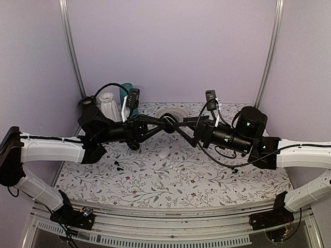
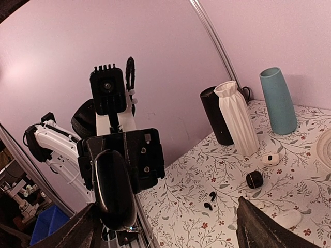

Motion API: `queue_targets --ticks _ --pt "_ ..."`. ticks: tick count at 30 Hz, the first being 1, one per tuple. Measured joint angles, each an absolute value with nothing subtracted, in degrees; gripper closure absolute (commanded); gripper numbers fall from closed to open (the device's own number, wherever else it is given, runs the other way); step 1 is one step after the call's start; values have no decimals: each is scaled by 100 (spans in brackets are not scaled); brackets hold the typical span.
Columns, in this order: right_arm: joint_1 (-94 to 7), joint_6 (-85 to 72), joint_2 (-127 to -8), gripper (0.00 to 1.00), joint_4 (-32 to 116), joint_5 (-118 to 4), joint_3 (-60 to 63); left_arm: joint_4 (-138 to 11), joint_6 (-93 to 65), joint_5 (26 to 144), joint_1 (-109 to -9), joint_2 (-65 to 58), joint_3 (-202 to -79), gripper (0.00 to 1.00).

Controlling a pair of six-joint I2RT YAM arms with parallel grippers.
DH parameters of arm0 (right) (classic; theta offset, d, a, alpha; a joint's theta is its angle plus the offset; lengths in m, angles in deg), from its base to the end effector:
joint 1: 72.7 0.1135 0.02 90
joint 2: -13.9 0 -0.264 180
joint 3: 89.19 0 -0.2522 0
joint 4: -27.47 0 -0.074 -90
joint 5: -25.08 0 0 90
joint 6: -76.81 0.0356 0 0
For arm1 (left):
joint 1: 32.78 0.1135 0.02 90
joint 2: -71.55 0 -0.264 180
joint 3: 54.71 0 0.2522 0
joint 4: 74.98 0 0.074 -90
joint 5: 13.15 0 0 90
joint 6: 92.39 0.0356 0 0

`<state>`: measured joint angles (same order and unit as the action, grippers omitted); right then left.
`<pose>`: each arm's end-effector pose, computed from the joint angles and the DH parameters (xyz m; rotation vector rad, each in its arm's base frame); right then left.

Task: Insert the wireless bluetooth earbuds into the charging case
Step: Open the charging case.

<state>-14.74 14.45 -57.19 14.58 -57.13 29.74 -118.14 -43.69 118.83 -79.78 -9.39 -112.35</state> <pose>0.1508 0.2500 0.3248 -0.5501 1.5748 1.2717 0.1903 -0.2390 0.3086 0.8064 1.3155 -1.7161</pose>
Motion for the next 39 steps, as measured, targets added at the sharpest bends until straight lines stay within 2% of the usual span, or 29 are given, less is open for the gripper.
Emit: queue_targets --ticks 16,28,32,39 --pt "-1643 1089 -5374 10 2044 -6456 2963 -12094 -4553 12169 -8068 -1014 -11235 100" --pt "-1647 1012 -4972 11 2343 -6159 2939 -11963 -4376 12029 -8090 -1009 -11235 100" --pt "-1647 1030 -4692 14 2284 -6056 2946 -11919 -4304 11994 -8090 -1009 -11235 100" --pt "-1651 1036 -5024 28 2186 -5335 2865 -11902 -4269 12049 -8092 -1012 -11255 100"
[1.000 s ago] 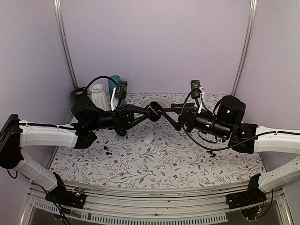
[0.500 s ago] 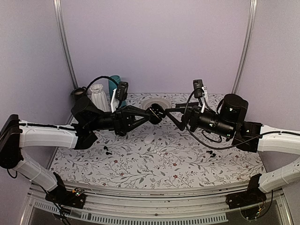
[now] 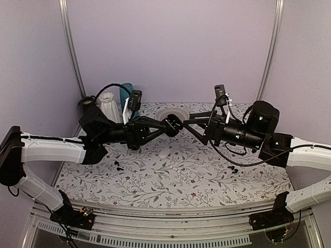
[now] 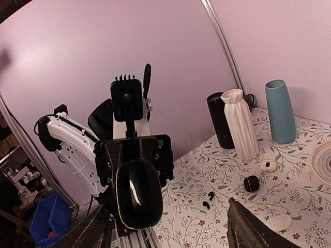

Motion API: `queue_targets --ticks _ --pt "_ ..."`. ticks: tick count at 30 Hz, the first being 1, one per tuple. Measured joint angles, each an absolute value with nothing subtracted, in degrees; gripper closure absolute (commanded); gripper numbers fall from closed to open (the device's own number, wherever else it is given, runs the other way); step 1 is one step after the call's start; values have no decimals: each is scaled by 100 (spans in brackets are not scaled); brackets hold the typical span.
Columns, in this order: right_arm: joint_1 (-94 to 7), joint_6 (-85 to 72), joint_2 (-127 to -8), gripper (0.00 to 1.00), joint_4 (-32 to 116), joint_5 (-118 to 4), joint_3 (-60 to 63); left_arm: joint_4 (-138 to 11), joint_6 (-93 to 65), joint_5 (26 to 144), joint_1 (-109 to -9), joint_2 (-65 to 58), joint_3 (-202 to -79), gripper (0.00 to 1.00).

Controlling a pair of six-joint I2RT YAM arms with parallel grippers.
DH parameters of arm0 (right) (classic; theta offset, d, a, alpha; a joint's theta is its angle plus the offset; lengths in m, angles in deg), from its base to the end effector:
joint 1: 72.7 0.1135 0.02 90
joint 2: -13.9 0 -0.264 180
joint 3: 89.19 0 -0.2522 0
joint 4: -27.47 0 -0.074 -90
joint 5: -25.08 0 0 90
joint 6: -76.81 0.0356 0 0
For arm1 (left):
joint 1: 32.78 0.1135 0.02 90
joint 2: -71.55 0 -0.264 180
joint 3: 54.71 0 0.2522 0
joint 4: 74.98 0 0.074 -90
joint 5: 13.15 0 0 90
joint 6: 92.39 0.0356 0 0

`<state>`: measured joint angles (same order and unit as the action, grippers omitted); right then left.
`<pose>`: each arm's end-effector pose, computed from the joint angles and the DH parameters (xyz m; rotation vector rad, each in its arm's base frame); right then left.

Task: Insert the wireless bluetooth earbuds into the charging case
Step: Open the charging case, then pass from the left arm to the right

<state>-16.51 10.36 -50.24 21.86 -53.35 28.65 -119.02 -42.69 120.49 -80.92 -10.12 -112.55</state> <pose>0.1418 0.2246 0.3492 -0.6298 1.5220 1.2459 0.1859 -0.2444 0.3073 0.8623 1.2892 -1.7310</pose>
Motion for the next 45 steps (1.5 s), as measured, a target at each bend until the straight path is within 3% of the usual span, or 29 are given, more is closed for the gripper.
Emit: queue_targets --ticks 9,29,35,41,45 --pt "-1651 1034 -5387 40 2184 -4902 2625 -11897 -4267 12139 -8092 -1012 -11279 100" --pt "-1651 1106 -5564 84 2192 -4662 2489 -11895 -4267 12169 -8092 -1020 -11320 100" --pt "-1662 1141 -5673 77 2214 -4493 2397 -11893 -4267 12180 -8094 -1022 -11320 100" --pt "-1667 1141 -5708 93 2258 -4454 2354 -11902 -4267 12200 -8099 -1022 -11320 100" --pt "-1680 1154 -5708 96 2402 -4465 2312 -11897 -4245 12213 -8116 -1022 -11322 82"
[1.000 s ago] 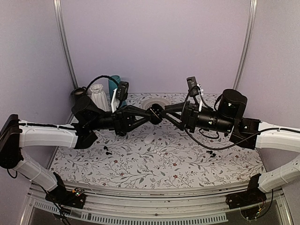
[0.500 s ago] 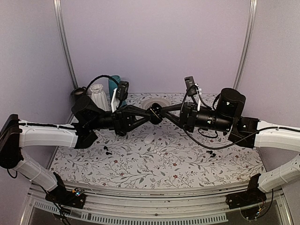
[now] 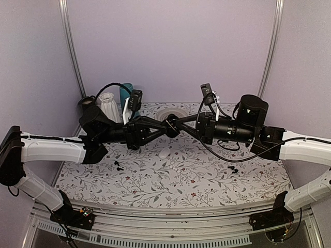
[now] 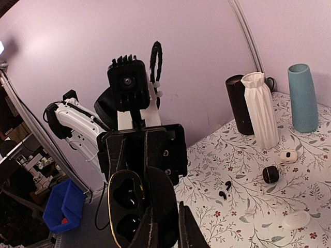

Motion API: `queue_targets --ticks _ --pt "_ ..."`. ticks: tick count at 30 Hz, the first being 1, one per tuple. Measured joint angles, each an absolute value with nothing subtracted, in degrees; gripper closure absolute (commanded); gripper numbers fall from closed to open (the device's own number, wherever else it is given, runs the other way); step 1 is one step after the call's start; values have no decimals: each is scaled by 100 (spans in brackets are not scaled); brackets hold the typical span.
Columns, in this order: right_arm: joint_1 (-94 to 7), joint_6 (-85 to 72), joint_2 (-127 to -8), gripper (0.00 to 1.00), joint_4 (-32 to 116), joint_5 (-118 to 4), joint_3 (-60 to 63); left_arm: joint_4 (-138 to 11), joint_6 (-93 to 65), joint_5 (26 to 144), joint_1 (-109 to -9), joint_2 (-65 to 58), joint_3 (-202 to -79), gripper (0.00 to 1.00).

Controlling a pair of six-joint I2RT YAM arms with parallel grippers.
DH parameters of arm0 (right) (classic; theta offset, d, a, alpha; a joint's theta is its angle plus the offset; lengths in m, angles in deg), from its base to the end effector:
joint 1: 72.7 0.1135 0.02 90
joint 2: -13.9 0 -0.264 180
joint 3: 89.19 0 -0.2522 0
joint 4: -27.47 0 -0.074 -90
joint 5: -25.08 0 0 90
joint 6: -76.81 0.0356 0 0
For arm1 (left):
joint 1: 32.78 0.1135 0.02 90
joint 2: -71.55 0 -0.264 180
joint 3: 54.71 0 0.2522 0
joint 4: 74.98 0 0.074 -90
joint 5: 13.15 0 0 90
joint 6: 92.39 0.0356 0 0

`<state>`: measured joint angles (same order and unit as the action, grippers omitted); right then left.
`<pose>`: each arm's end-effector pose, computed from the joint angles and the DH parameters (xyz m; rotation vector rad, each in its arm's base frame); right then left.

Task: Insert the wireless bluetooth earbuds into the charging case
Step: Pass from the left arm to the right

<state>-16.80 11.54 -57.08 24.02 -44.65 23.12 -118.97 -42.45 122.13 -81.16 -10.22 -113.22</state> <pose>0.1541 0.2497 0.3489 -0.7581 1.5719 1.3487 0.1847 -0.2460 0.3102 0.8989 1.2703 -1.7432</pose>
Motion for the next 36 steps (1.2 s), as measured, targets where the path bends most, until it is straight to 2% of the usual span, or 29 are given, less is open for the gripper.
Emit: queue_targets --ticks 6,14,20,24,27,36 --pt "-1678 984 -5697 97 2783 -4526 2126 -11819 -4135 12180 -8120 -1022 -11329 52" --pt "-1678 53 -5582 97 3902 -4795 1377 -10492 -3250 12084 -8123 -861 -11554 37" --pt "-1678 -656 -5579 96 4634 -4801 953 -9557 -2232 11922 -8134 -264 -11646 37" --pt "-1675 -911 -5586 96 5049 -4725 880 -9296 -1676 11828 -8232 -59 -11655 43" --pt "-1623 -1040 -5586 96 5209 -4721 754 -8936 -1410 11774 -8330 -104 -11792 51" --pt "-1492 -1307 -5638 96 5429 -4738 616 -8125 -1049 11658 -8501 -434 -12289 60"
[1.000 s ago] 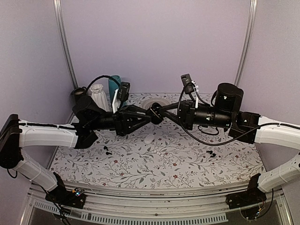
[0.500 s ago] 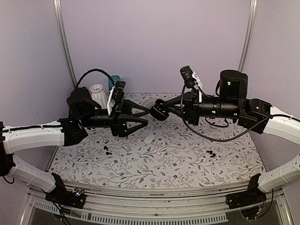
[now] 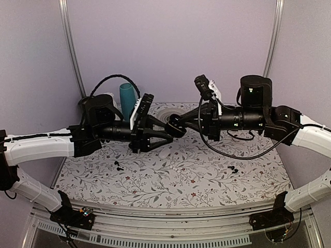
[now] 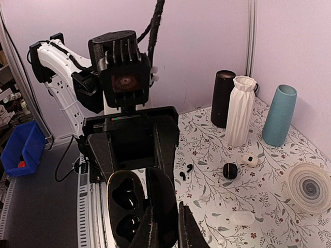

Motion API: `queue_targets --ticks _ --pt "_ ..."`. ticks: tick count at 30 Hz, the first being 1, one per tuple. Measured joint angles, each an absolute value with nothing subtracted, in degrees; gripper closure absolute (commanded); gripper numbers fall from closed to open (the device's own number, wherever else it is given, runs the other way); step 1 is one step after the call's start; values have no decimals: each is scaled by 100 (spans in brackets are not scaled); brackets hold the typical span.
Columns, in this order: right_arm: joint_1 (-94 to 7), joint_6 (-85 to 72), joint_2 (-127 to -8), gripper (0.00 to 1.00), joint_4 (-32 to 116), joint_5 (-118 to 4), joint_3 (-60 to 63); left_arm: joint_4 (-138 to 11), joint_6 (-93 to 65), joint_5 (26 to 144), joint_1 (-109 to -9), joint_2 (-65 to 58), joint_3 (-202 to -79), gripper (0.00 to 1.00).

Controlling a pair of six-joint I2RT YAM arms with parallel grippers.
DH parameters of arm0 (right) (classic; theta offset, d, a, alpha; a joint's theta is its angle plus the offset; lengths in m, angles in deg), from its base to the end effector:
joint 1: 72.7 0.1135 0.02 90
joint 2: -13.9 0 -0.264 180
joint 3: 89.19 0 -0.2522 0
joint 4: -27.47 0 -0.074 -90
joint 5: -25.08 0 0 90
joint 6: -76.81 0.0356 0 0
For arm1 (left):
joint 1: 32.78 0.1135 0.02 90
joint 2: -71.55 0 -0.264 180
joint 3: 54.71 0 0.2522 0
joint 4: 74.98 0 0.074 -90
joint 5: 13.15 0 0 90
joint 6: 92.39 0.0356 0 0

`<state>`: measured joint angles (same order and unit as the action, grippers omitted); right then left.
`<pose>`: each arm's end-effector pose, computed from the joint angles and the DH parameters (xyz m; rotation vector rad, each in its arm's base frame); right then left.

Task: Insert the wireless bluetooth earbuds into the charging case
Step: Pass from the right arm to the left

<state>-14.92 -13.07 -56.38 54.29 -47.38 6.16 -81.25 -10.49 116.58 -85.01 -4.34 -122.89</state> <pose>0.1406 0.2431 0.4013 -1.1086 1.5317 0.9829 0.1700 -0.2565 0.3332 1.1714 1.3253 -1.3386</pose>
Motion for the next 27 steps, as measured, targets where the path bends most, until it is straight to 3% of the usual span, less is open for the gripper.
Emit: queue_targets --ticks 27 --pt "-1479 -1480 -5717 96 5757 -4799 539 -8186 -973 11684 -8678 -408 -12289 63"
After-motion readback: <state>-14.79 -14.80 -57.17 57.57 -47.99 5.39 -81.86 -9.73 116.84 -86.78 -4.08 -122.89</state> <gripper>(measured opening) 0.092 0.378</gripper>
